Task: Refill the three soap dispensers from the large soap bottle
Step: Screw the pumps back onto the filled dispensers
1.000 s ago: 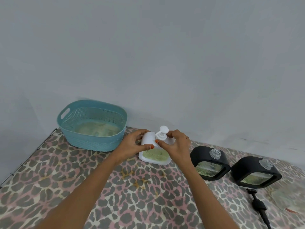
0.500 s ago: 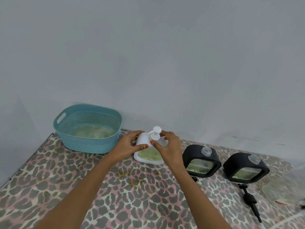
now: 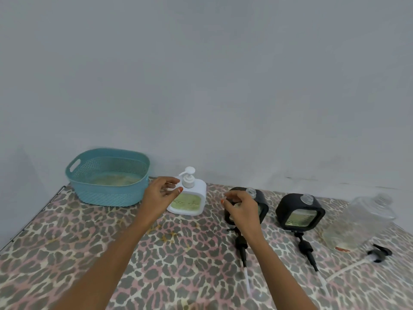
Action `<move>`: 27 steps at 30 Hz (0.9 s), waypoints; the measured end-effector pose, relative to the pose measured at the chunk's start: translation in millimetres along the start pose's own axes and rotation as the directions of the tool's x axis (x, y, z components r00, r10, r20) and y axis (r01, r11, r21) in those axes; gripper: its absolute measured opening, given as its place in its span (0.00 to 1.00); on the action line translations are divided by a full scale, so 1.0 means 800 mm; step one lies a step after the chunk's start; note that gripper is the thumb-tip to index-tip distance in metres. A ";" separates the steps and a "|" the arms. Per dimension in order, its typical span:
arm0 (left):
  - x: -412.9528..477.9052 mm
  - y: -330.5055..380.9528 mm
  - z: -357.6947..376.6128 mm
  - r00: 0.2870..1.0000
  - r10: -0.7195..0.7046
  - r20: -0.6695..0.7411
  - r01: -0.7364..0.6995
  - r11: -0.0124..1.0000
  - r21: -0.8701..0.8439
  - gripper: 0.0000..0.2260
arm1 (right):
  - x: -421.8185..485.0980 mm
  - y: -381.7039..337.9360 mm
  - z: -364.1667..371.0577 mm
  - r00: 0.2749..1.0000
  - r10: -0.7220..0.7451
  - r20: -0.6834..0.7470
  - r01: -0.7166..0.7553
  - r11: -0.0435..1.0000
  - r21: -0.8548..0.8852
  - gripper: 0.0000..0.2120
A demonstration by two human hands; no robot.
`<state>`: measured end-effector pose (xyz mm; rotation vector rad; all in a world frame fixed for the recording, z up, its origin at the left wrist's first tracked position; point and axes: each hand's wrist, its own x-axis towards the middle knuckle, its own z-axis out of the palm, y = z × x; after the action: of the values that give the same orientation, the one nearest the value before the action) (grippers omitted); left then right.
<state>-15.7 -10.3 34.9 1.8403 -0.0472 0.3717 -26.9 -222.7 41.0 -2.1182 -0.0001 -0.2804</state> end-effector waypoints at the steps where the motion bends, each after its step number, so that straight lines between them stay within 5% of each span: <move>1: -0.005 0.004 0.006 1.000 0.005 0.005 -0.005 1.000 -0.015 0.07 | -0.004 0.007 -0.007 1.000 0.009 -0.006 -0.009 1.000 -0.005 0.07; 12: -0.017 0.031 0.134 0.941 0.006 0.337 0.004 1.000 -0.030 0.13 | -0.026 0.099 -0.045 0.974 0.226 0.029 -0.220 0.966 -0.140 0.13; 18: 0.003 0.020 0.177 0.934 -0.030 0.356 0.016 0.999 0.042 0.26 | -0.034 0.119 -0.037 0.947 0.303 0.107 -0.291 0.950 -0.116 0.16; 27: 0.015 -0.004 0.200 0.924 -0.082 0.373 0.057 0.995 0.078 0.27 | -0.040 0.127 -0.023 0.920 0.368 0.137 -0.344 0.923 -0.175 0.22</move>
<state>33.2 -157.9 -5.1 1.9514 -0.2350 -0.0357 -50.7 -289.1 -41.4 -2.2334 0.3160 0.1203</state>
